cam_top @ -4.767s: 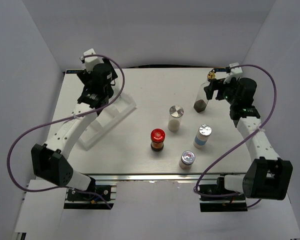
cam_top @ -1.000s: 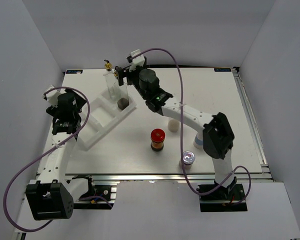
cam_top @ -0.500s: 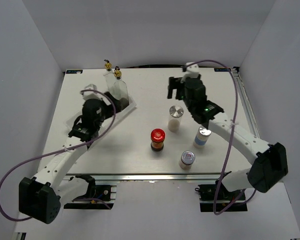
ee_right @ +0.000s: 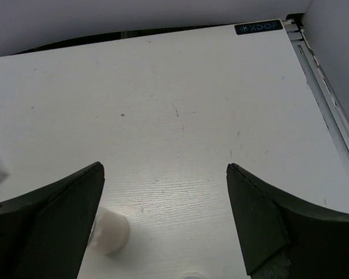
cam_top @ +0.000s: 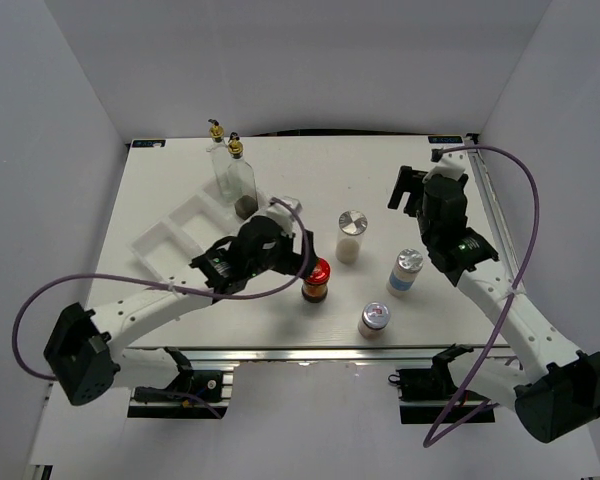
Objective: Organize the condiment bottles
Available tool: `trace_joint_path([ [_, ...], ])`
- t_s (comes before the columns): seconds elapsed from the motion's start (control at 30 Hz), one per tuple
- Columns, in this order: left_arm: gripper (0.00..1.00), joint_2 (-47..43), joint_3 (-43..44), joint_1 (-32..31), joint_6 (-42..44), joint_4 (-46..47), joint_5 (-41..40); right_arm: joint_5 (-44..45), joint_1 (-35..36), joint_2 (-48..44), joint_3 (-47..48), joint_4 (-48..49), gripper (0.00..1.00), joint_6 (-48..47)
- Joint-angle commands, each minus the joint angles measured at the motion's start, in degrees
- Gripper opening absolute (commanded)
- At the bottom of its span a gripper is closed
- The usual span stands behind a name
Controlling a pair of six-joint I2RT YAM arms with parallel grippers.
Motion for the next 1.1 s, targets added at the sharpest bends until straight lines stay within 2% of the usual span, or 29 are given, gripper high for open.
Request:
trace_joint_path([
  [0.0,0.98,4.1,4.1,-5.3,5.9,-3.9,-0.3,1.0,-1.4,-1.3,-1.3,-0.6,0.89,0.2],
  [0.13,0.98,8.5,6.2,-9.6,8.7,-4.9,-4.2,-1.4,-2.8,-1.9,-2.4,-1.0,0.89,0.1],
  [0.2,0.98,10.0,7.3,-9.6,8.7,-6.0,-6.9,-2.1,-3.0,-2.4,-3.0,-1.0,0.89,0.0],
  [0.37,0.98,14.8,8.9,-10.2,9.7,-7.8,-6.9,-2.2,-3.7,-3.4,-4.4,-0.3,0.89,-0.2],
  [0.57,0.98,15.9,10.3,-10.3,9.2,-4.6,-10.3,-2.3,-4.1,-4.3,-5.5,0.2,0.9,-0.5],
  [0.67,0.69,16.8,11.8,-10.3,9.2,-4.7,-11.0,-2.1,-4.3,-4.7,-5.7,0.1,0.89,-0.6],
  [0.7,0.5,16.9,12.1,-10.3,9.1,-5.7,-11.7,-2.1,-4.3,-4.8,-5.7,0.3,0.89,-0.6],
  [0.77,0.33,16.4,12.2,-10.3,9.1,-6.0,-12.8,-2.1,-4.4,-5.0,-6.0,0.5,0.89,-1.2],
  [0.8,0.23,15.9,12.0,-10.3,9.1,-5.6,-13.2,-1.8,-4.4,-5.1,-6.3,0.7,0.89,-1.6],
  [0.83,0.08,14.7,11.7,-10.3,8.7,-4.7,-13.5,-1.3,-4.4,-5.2,-6.7,1.1,0.89,-1.7],
  [0.93,0.0,12.5,11.7,-10.3,8.1,-4.4,-16.3,1.0,-4.6,-5.1,-7.1,1.3,0.9,-1.7],
  [1.07,0.0,9.0,12.1,-9.9,6.1,-5.8,-27.2,1.2,-4.9,-4.8,-7.1,1.2,0.89,-1.7],
])
